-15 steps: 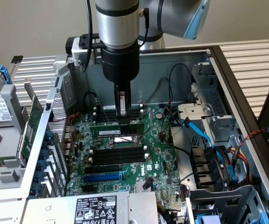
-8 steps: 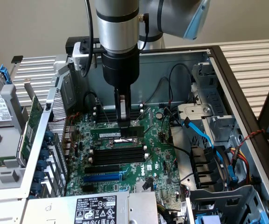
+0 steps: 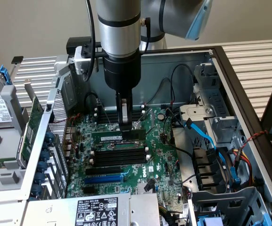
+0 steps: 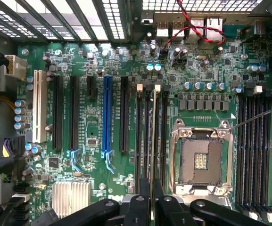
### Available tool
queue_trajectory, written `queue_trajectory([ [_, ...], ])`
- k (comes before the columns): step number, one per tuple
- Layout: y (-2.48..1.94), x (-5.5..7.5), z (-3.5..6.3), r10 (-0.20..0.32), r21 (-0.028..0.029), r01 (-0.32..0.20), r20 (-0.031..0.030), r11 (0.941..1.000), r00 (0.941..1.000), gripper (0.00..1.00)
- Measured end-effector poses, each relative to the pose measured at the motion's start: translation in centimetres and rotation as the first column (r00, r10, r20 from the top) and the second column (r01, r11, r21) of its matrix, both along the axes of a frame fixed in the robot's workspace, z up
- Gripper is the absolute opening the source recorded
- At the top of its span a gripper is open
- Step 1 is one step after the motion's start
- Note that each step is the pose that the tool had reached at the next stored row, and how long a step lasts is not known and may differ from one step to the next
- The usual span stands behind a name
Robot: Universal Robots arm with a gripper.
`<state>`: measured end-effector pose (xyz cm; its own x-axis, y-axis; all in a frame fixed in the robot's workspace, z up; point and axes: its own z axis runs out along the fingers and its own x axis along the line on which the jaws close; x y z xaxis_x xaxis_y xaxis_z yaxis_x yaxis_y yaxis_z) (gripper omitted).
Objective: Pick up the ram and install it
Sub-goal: 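Insert the ram into the slot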
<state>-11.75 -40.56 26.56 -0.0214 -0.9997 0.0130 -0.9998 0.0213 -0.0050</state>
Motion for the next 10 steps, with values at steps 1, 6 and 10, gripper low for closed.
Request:
queue_trajectory([
  [1, 0.0, 0.0, -0.05, 0.0, 0.0004, 0.0, 0.0, 1.0, 1.0, 0.14],
  [6, -0.01, 0.02, -0.31, 0.002, 0.0021, -0.002, 0.0, 1.0, 1.0, 0.14],
  [10, -0.26, 0.03, -0.4, 0.002, 0.0046, -0.002, 0.0, 1.0, 1.0, 0.14],
])
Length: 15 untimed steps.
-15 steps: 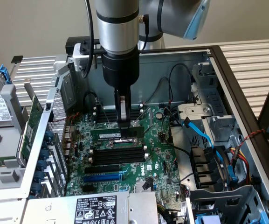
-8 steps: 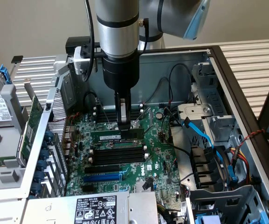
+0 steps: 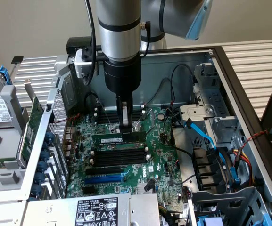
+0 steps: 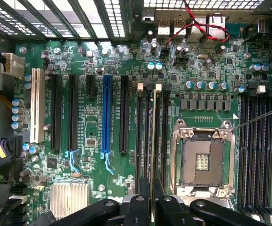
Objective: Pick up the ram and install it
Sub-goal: 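Insert the ram into the slot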
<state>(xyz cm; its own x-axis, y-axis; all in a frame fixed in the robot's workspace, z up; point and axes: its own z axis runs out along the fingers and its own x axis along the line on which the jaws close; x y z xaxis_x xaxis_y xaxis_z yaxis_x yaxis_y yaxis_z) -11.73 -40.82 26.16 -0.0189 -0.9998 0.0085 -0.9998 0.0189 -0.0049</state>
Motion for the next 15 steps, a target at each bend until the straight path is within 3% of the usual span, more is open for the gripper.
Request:
queue_trajectory([
  [15, -0.13, 0.0, -0.89, 0.0, 0.0021, 0.0, 0.0001, 1.0, 1.0, 0.14],
])
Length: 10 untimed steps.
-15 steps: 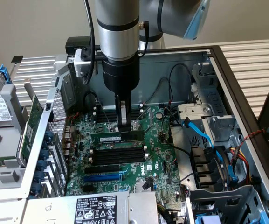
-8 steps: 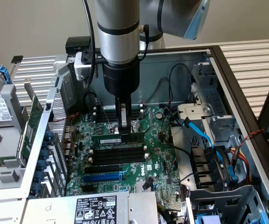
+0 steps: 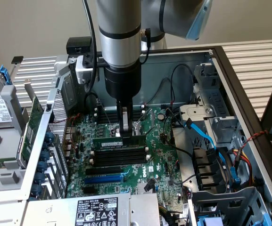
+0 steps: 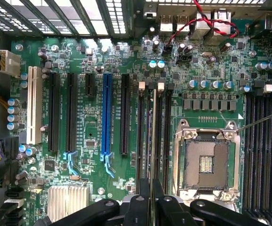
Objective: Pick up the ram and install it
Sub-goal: 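Insert the ram into the slot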
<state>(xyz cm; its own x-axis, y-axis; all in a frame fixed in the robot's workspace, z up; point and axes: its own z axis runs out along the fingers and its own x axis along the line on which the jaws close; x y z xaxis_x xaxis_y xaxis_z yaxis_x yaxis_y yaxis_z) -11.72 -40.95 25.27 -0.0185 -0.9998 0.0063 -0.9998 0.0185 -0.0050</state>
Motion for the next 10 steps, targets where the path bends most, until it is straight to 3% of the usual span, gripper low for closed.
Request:
queue_trajectory([
  [10, -0.09, 0.0, -0.07, 0.0, 0.0004, 0.0, -0.0003, 1.0, 1.0, 0.14],
])
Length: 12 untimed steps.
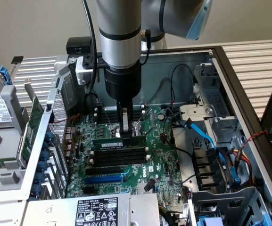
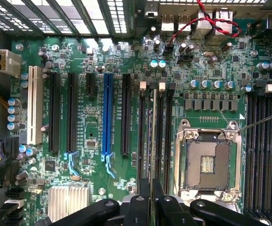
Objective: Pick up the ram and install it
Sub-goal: 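Insert the ram into the slot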
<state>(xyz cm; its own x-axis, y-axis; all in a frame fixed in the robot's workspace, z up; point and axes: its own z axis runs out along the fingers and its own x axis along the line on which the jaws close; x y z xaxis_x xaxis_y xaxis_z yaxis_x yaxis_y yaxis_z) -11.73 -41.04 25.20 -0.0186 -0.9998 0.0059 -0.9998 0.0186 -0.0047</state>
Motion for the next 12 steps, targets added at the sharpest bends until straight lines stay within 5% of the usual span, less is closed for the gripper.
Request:
queue_trajectory([
  [4, 0.0, 0.04, -0.01, 0.0, 0.0001, 0.0, -0.0058, 1.0, 1.0, 0.14],
  [12, -0.01, 0.07, -0.05, 0.0, 0.0002, 0.0, -0.0333, 1.0, 0.9994, 0.14],
])
